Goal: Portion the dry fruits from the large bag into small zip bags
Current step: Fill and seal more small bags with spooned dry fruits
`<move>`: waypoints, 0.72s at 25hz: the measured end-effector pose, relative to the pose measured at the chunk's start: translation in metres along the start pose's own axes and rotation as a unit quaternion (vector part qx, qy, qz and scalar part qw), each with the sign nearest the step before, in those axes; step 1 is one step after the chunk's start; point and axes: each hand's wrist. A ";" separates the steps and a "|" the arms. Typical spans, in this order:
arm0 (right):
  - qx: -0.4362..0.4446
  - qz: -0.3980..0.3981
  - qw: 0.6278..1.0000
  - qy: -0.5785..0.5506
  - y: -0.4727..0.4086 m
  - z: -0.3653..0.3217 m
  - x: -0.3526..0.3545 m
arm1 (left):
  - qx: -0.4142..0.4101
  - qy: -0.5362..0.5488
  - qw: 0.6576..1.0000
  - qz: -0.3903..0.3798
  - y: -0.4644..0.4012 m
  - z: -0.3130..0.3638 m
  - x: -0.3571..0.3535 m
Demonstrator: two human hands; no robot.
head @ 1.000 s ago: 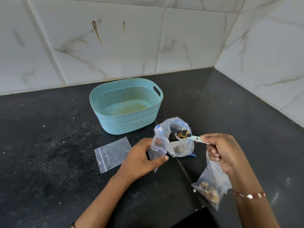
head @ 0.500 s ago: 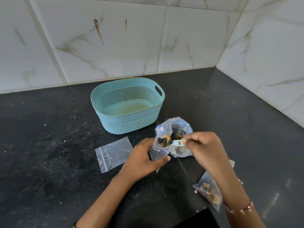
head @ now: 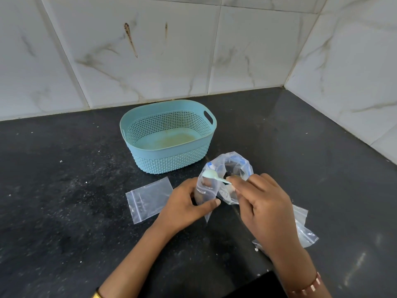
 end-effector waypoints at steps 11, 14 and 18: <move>-0.260 0.108 0.935 -0.217 0.002 0.028 -0.012 | 0.044 0.078 0.996 -0.015 0.002 0.006 0.002; -0.257 0.039 0.958 -0.122 0.005 0.037 -0.027 | 0.062 0.131 0.989 -0.021 0.001 0.010 0.004; -0.164 -0.037 0.986 0.019 0.001 0.033 -0.048 | 0.091 0.197 0.976 -0.031 -0.002 0.011 0.003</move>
Point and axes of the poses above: each hand's wrist, its own y-axis away from the middle knuckle, its own x-axis out of the back of the hand, z = x × y
